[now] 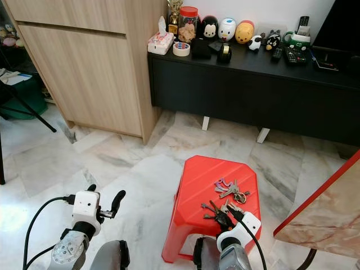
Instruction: Hang keys on a hook
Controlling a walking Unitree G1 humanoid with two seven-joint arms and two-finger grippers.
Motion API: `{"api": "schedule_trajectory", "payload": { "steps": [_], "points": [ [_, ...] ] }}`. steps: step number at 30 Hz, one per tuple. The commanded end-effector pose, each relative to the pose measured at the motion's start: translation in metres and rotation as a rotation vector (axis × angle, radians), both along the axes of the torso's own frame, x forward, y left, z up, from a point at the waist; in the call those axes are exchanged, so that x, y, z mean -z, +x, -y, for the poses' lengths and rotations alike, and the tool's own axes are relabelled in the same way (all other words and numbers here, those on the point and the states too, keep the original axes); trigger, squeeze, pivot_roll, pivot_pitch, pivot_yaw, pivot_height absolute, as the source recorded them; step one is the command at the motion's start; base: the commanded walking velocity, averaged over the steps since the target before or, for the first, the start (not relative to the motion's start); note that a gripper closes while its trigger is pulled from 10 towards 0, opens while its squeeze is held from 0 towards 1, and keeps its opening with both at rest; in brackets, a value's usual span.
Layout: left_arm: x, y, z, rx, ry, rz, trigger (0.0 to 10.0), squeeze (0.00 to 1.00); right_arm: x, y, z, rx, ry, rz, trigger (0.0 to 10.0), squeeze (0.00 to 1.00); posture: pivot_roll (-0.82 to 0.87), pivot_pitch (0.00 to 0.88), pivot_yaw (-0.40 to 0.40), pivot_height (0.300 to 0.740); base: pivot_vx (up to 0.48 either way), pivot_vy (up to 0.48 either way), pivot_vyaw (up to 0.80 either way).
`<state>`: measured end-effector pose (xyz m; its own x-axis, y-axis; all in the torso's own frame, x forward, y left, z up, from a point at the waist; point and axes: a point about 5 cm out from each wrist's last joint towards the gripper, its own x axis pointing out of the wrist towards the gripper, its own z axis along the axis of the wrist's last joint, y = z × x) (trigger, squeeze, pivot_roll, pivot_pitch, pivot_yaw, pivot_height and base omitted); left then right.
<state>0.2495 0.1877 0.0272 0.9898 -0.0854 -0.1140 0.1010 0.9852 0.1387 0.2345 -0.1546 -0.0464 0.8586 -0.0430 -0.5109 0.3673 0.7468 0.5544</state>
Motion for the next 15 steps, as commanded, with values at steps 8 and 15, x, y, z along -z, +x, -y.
{"api": "schedule_trajectory", "payload": {
  "steps": [8,15],
  "points": [
    [0.007,-0.006,0.0,-0.012,-0.006,-0.024,10.0,0.0,-0.025,0.016,-0.002,-0.139,-0.227,0.186,0.0,0.0,0.09,0.061,-0.08,0.597,0.0,0.0,0.0],
    [0.007,-0.004,0.001,-0.022,-0.022,-0.025,10.0,0.0,-0.059,0.024,-0.011,-0.256,-0.359,0.414,0.0,0.0,0.08,0.056,-0.083,0.597,0.0,0.0,0.0]
  ]
}}
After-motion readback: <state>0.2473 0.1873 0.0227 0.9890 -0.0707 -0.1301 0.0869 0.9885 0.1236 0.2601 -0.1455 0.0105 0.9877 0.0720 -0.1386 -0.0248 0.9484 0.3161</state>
